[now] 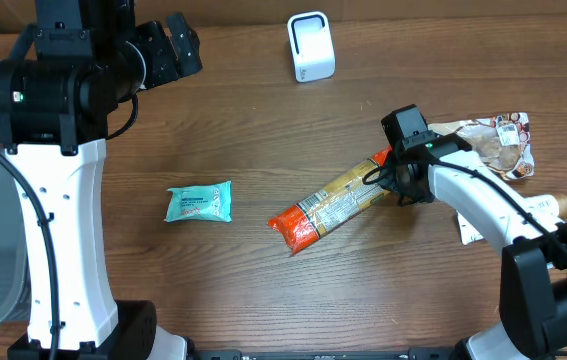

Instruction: Scan the item barcode

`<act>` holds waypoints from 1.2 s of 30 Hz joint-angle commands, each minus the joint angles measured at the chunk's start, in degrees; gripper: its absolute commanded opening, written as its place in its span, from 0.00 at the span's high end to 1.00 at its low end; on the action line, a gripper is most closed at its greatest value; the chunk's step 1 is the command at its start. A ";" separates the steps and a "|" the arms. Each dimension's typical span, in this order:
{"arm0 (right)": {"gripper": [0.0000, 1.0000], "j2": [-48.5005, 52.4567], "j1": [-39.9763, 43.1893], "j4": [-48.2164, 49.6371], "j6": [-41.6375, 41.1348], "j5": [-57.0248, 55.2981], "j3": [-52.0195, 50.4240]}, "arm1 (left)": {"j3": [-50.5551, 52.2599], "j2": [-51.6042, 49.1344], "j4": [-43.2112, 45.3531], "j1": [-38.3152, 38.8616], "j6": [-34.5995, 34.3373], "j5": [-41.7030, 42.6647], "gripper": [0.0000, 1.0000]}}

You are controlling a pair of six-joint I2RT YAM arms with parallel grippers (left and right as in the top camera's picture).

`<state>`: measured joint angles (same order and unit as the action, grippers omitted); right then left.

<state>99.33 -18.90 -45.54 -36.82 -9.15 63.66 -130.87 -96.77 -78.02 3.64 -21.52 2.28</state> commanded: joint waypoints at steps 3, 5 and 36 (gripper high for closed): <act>0.63 1.18 0.00 -2.43 0.59 -3.04 -0.72 | -0.37 -0.35 0.22 -0.15 -0.79 -0.37 0.01; 0.63 1.64 0.00 -2.78 0.59 -2.99 -0.72 | -0.37 -0.35 0.22 -0.15 -0.79 -0.37 0.01; 0.43 6.08 -3.39 23.02 18.60 32.63 0.68 | -0.37 -0.35 0.22 -0.13 -0.79 -0.57 0.01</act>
<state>105.51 -23.35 -20.64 -17.78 18.79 62.67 -130.87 -96.77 -78.02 3.64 -21.52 2.28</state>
